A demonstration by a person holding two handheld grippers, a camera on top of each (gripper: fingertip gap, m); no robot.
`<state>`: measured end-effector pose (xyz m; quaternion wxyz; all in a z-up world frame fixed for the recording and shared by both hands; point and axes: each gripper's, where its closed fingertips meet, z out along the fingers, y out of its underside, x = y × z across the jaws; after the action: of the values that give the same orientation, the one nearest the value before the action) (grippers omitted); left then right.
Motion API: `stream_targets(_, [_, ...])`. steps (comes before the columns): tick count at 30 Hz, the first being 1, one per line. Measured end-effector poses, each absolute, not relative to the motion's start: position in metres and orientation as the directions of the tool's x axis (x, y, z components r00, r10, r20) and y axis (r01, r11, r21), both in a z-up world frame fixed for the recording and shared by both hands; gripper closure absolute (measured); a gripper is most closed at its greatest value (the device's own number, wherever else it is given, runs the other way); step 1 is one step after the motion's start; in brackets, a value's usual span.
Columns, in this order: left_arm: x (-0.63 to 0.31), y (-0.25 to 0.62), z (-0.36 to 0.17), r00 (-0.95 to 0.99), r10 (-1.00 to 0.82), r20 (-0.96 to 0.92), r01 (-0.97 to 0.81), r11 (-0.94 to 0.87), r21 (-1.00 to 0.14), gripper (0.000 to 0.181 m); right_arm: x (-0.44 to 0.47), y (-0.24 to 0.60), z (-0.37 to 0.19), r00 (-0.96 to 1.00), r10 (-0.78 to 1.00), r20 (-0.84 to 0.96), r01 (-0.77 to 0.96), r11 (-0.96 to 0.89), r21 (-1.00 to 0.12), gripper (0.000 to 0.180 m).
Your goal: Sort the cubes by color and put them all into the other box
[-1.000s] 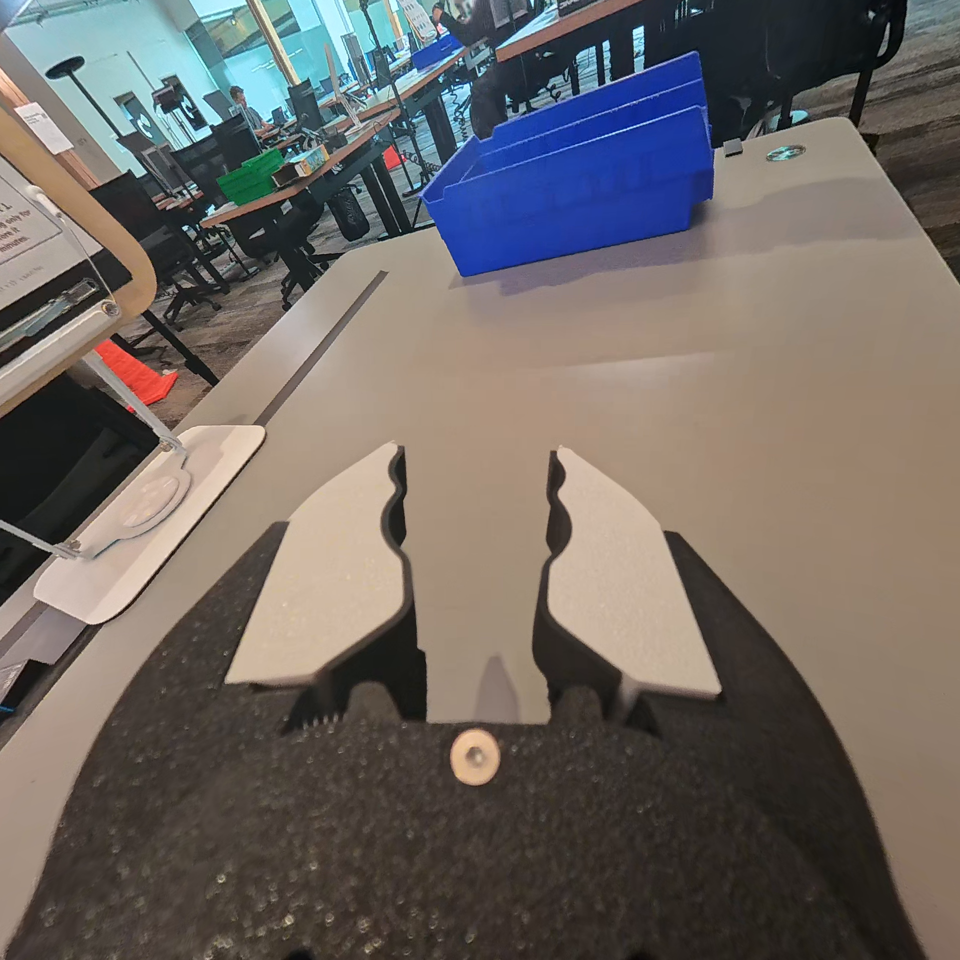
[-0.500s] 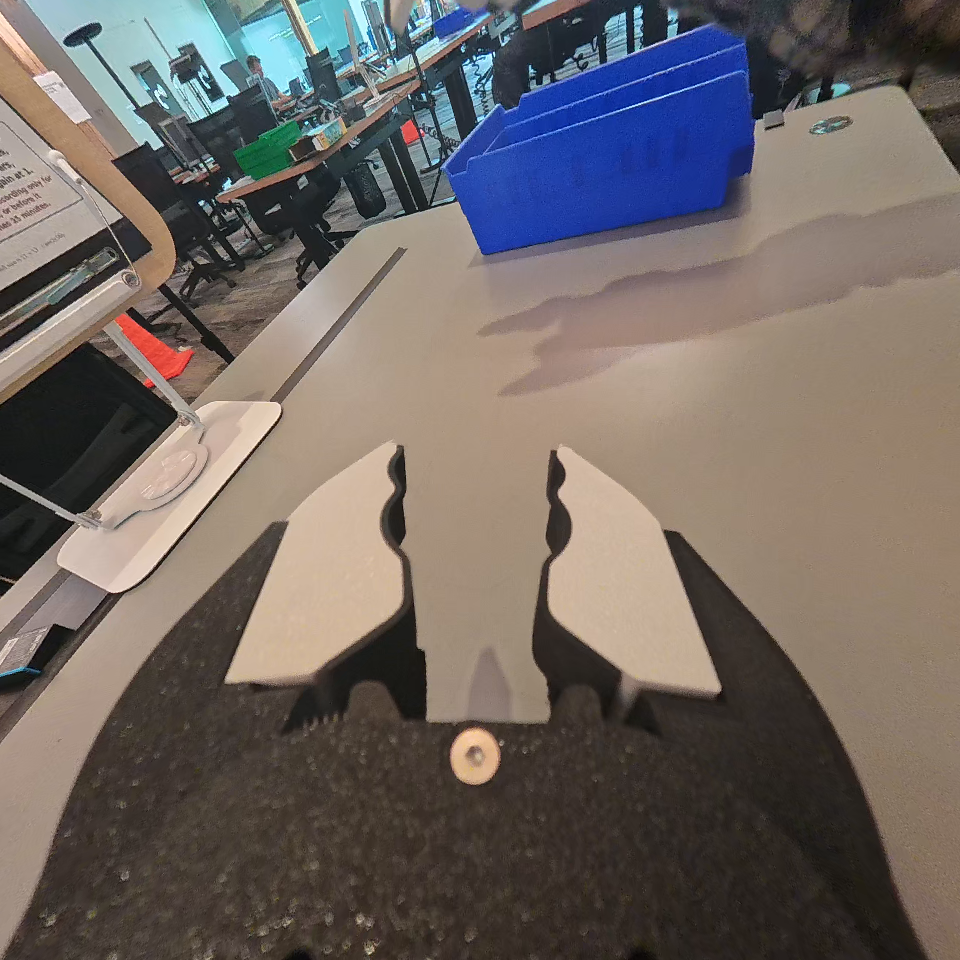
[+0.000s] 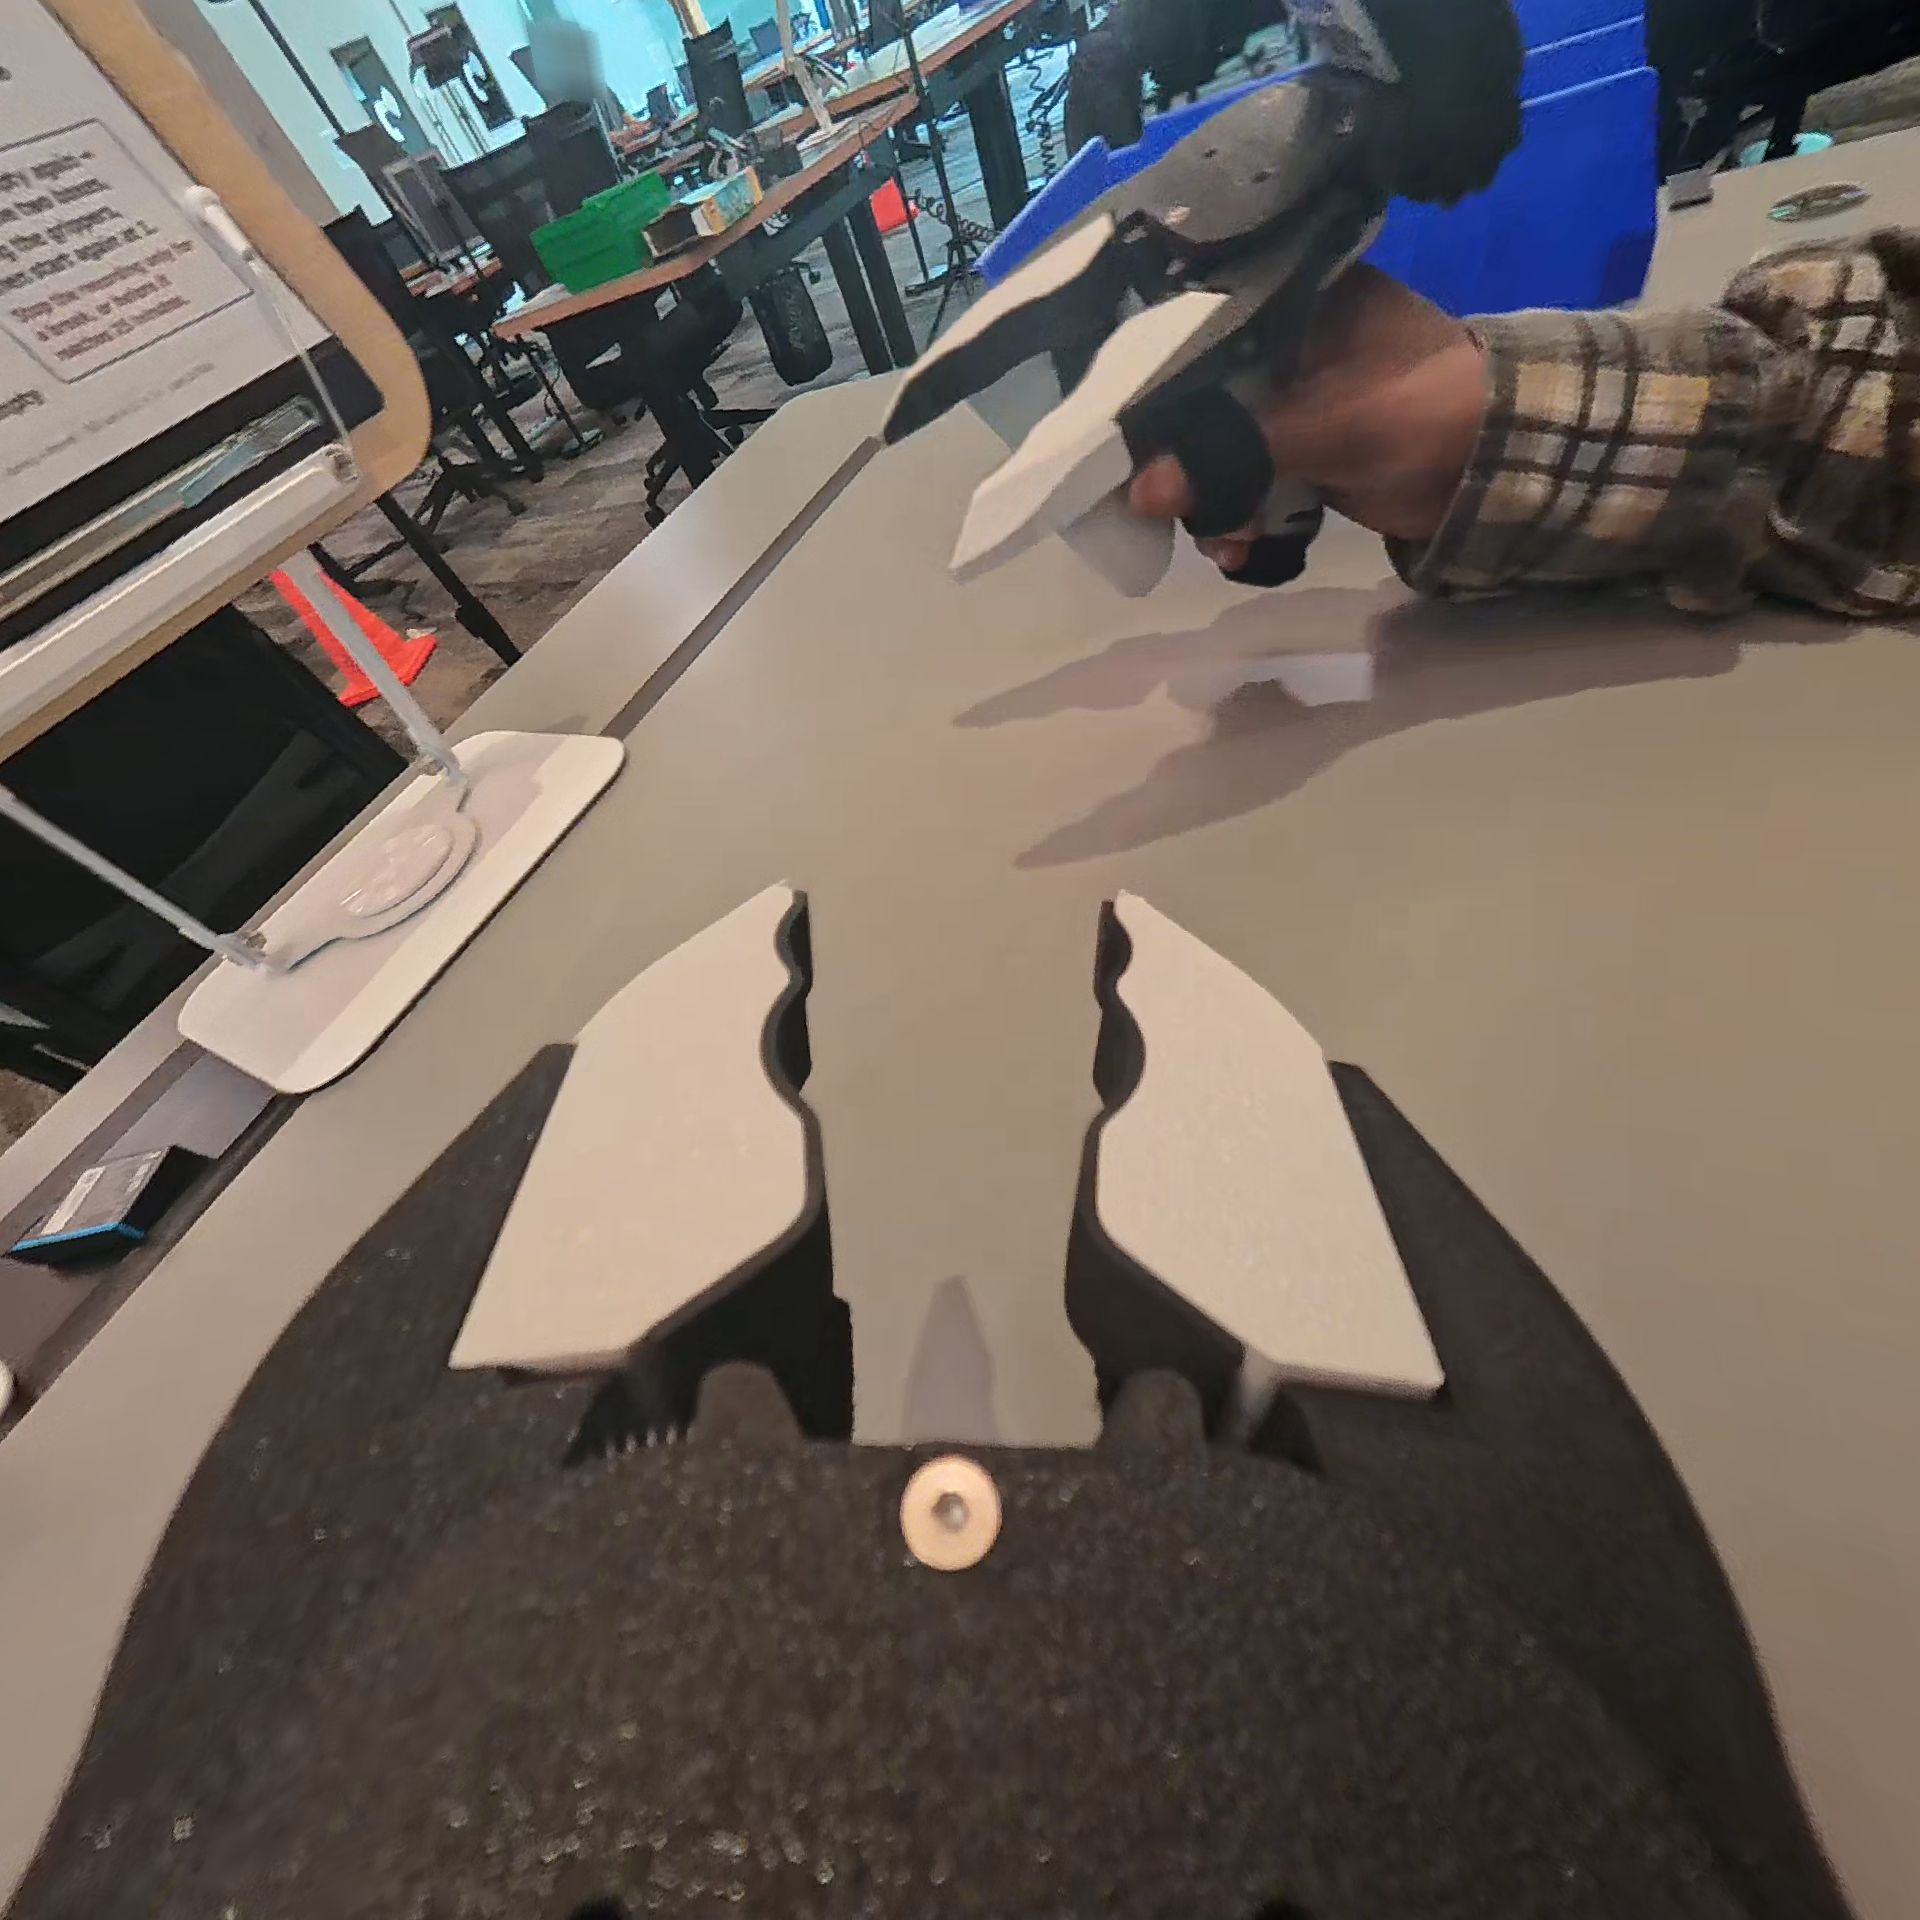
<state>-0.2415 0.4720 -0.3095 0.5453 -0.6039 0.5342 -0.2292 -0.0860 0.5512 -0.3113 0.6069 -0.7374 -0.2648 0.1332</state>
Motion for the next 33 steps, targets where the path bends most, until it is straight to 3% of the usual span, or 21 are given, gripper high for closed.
stream_targets(9, [-0.306,0.499,-0.27,0.516,-0.814,-0.267,-0.362,0.075,-0.929,0.127,-0.11,0.536,-0.316,0.756,0.621,0.205,0.306,-0.059,-0.95,0.092])
stream_targets(19, [-0.429,0.503,-0.221,0.669,-0.63,-0.395,-0.509,-0.001,-0.861,0.128,-0.118,0.533,-0.323,0.731,0.652,0.201,0.321,-0.069,-0.944,0.093])
stream_targets(27, [-0.546,0.496,-0.204,0.764,-0.457,-0.455,-0.584,-0.192,-0.789,0.127,-0.123,0.531,-0.328,0.716,0.669,0.199,0.334,-0.079,-0.939,0.095])
stream_targets(33, [-0.636,0.488,-0.22,0.808,-0.356,-0.469,-0.587,-0.41,-0.698,0.125,-0.126,0.529,-0.33,0.704,0.683,0.195,0.341,-0.084,-0.936,0.097])
